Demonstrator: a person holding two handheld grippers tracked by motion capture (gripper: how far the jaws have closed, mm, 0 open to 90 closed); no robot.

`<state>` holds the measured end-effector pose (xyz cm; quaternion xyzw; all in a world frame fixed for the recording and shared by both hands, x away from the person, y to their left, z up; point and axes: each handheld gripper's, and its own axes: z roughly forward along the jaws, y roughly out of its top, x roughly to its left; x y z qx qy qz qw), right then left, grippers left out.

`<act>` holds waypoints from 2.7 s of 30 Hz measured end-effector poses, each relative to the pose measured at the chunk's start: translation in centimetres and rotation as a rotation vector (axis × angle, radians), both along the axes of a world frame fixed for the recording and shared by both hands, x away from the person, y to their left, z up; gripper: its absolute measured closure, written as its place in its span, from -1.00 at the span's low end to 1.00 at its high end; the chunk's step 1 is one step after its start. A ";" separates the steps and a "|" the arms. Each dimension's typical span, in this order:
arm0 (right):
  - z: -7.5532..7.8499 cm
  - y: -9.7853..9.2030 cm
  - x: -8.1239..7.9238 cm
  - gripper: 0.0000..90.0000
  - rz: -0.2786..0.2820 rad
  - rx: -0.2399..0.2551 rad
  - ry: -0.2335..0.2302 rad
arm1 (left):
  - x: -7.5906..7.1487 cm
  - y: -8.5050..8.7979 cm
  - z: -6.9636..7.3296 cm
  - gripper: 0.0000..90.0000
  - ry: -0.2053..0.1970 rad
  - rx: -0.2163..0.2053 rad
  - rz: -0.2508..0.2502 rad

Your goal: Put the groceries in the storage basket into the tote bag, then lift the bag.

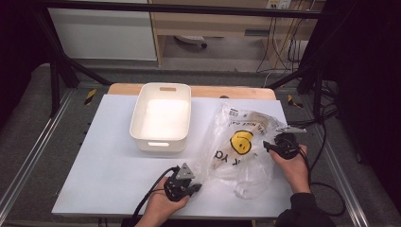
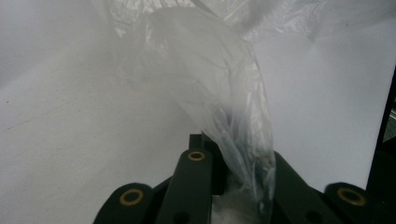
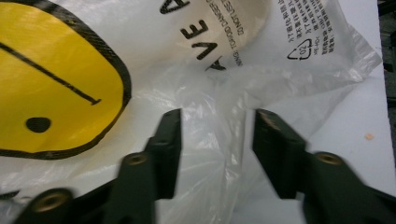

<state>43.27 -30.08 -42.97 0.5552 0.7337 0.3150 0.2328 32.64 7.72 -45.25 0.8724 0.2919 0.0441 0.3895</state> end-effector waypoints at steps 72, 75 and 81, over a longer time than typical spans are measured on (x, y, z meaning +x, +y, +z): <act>-2.1 4.6 -12.3 -0.76 0.262 -0.028 0.131 | 2.1 3.4 0.0 1.00 -0.009 0.009 0.108; -2.2 5.5 -12.3 -0.69 0.297 -0.064 0.121 | 2.1 3.3 0.0 0.99 -0.009 0.008 0.108; -2.0 5.9 -12.3 -0.07 0.346 -0.056 0.078 | 2.1 3.3 0.0 0.99 -0.009 0.008 0.106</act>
